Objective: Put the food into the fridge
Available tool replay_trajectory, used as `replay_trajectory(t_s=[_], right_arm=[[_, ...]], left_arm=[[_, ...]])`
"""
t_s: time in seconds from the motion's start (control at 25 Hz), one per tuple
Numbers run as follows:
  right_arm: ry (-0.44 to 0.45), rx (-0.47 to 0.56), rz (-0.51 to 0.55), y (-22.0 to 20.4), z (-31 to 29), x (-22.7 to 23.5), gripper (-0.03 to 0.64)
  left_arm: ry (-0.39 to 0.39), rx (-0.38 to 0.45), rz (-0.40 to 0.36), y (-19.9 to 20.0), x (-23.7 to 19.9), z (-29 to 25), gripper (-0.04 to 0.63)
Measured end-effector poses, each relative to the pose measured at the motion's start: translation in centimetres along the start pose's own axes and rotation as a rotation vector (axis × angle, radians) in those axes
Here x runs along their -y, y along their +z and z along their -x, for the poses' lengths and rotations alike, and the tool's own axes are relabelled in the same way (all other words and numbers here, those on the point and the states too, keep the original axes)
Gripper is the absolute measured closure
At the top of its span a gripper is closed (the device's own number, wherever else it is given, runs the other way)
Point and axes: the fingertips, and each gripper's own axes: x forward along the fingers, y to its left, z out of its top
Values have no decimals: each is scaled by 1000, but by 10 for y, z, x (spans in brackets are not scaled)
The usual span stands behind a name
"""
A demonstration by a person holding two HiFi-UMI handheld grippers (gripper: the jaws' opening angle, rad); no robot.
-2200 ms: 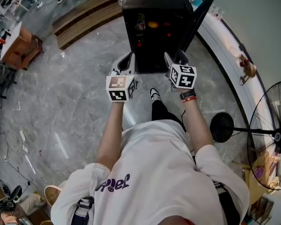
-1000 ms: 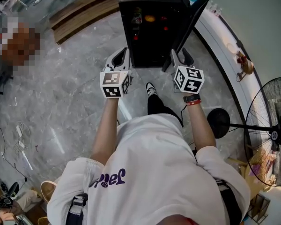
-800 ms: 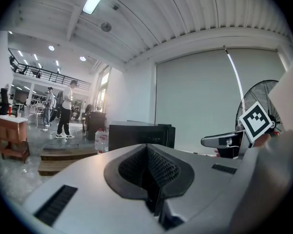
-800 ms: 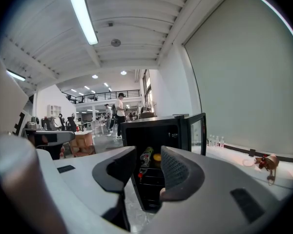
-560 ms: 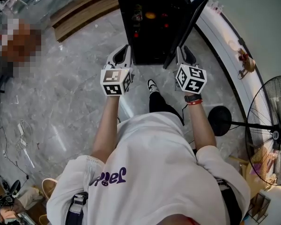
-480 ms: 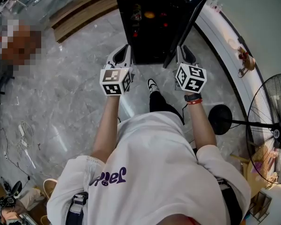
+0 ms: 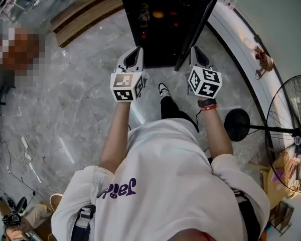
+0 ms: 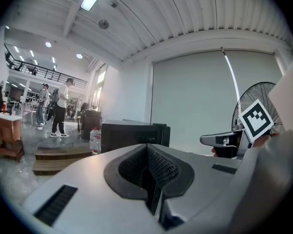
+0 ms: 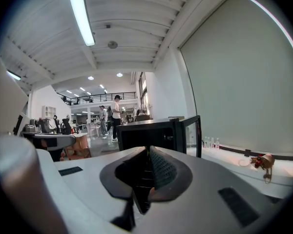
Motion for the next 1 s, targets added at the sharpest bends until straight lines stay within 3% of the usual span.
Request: replay_trajectory(t_s=[0.24, 0.4, 1.0], right_arm=[[-12, 14, 7, 3, 0, 2, 601], [-16, 19, 13, 6, -2, 3, 601], [-4, 3, 22, 0, -4, -4, 601]], left_arm=[[6, 0, -4, -2, -1, -4, 578], [13, 10, 40, 7, -6, -5, 577], [35, 24, 24, 7, -16, -3, 578]])
